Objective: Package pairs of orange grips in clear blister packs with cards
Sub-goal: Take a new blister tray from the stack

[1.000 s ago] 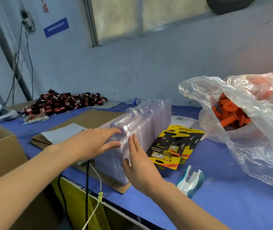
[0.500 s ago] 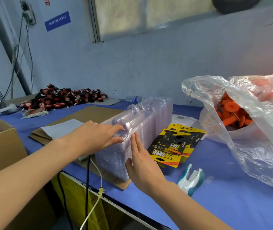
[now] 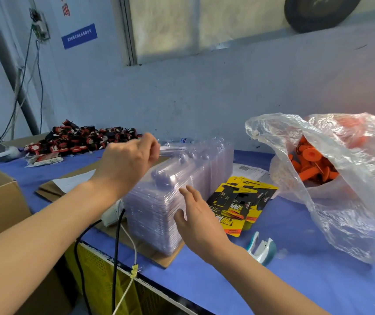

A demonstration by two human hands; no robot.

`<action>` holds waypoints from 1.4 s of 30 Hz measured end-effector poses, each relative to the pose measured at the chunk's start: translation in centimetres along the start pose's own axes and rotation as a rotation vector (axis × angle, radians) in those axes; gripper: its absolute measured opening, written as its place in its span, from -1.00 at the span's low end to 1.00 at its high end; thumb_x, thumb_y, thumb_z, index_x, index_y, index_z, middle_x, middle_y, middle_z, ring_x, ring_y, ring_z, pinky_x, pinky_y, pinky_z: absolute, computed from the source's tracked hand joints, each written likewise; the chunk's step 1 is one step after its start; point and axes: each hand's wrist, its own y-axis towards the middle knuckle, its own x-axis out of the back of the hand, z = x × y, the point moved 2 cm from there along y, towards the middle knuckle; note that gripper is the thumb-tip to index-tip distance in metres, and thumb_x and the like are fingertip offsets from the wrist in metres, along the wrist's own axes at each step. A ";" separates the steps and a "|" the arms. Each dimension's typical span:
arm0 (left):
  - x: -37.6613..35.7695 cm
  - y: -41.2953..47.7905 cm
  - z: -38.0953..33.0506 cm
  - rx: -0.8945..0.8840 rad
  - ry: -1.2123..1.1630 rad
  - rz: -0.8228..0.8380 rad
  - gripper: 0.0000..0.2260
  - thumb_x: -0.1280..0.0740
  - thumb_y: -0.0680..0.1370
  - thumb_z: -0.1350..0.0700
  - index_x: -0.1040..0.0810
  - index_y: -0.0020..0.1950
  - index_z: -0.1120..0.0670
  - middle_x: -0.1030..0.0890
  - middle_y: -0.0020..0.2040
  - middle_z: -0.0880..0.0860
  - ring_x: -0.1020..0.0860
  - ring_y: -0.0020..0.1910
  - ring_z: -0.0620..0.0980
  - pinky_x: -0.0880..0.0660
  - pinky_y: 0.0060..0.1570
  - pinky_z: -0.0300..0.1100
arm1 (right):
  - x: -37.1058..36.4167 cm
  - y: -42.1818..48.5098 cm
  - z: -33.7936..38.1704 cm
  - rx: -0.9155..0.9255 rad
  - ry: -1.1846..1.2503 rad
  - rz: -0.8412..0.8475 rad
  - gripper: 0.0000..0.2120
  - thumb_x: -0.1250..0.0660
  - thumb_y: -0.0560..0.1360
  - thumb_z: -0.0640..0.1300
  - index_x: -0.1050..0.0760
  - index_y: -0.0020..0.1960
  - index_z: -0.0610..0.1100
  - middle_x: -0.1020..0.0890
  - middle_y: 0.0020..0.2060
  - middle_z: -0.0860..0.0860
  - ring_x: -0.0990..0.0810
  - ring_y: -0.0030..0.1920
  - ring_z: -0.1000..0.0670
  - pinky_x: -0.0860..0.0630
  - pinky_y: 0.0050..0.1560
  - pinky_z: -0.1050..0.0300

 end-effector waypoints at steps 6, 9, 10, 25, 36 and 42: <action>2.1 6.2 1.1 0.280 -0.099 -0.187 -0.69 -0.06 0.70 0.00 -0.42 0.11 0.22 -0.66 -0.25 0.11 -0.60 -0.39 0.23 -0.34 -0.40 -0.03 | 3.2 2.3 0.0 -0.203 0.463 -0.113 -0.50 -0.17 0.62 -0.08 -0.21 0.54 -0.07 -0.32 0.48 -0.01 -0.39 0.36 0.05 -0.30 0.41 0.11; 5.7 9.1 1.6 0.333 -0.328 -0.408 -0.63 0.05 0.69 -0.10 -0.39 0.13 0.14 -0.67 -0.14 -0.02 -0.64 -0.29 0.06 -0.52 -0.29 0.02 | 5.8 3.2 -0.8 -0.307 0.724 -0.177 -0.47 -0.22 0.63 0.00 -0.20 0.54 -0.08 -0.38 0.45 -0.04 -0.41 0.38 -0.01 -0.37 0.40 -0.08; 6.9 9.8 1.8 0.325 -0.371 -0.473 -0.68 0.04 0.69 -0.11 -0.38 0.09 0.07 -0.65 -0.16 -0.05 -0.63 -0.32 0.00 -0.52 -0.32 -0.03 | 6.8 3.3 -1.0 -0.339 0.808 -0.201 -0.45 -0.23 0.63 0.03 -0.19 0.55 -0.08 -0.39 0.45 -0.04 -0.43 0.37 -0.05 -0.42 0.36 -0.11; 6.0 11.4 0.5 0.804 -1.012 -0.457 -0.75 0.00 0.68 -0.07 -0.33 -0.11 -0.03 -0.60 -0.38 -0.06 -0.51 -0.60 -0.10 -0.37 -0.63 -0.28 | 20.5 -2.5 -11.8 -0.704 1.202 -0.672 -0.47 -0.14 0.55 0.35 -0.44 0.26 -0.05 -0.50 0.28 -0.05 -0.51 0.14 -0.13 -0.53 -0.01 -0.07; 2.2 8.5 0.5 0.983 -1.104 -0.228 -0.72 -0.04 0.66 -0.14 -0.36 -0.14 -0.05 -0.63 -0.40 -0.07 -0.50 -0.63 -0.15 -0.43 -0.65 -0.35 | 20.2 -8.3 -16.0 -0.749 1.612 -0.674 -0.59 -0.39 0.55 -0.16 -0.39 0.35 -0.22 -0.46 0.20 -0.26 -0.57 -0.05 -0.09 -0.61 -0.15 0.10; 0.6 7.1 -2.4 0.880 -1.282 -0.036 -0.87 -0.26 0.65 0.00 -0.50 -0.01 0.03 -0.62 -0.24 -0.03 -0.57 -0.52 -0.16 -0.51 -0.54 -0.33 | 23.8 -13.7 -19.0 -0.744 1.472 -0.722 -0.87 -0.33 0.59 -0.15 -0.49 -0.12 -0.16 -0.50 -0.26 0.00 -0.56 -0.30 0.05 -0.59 -0.41 0.23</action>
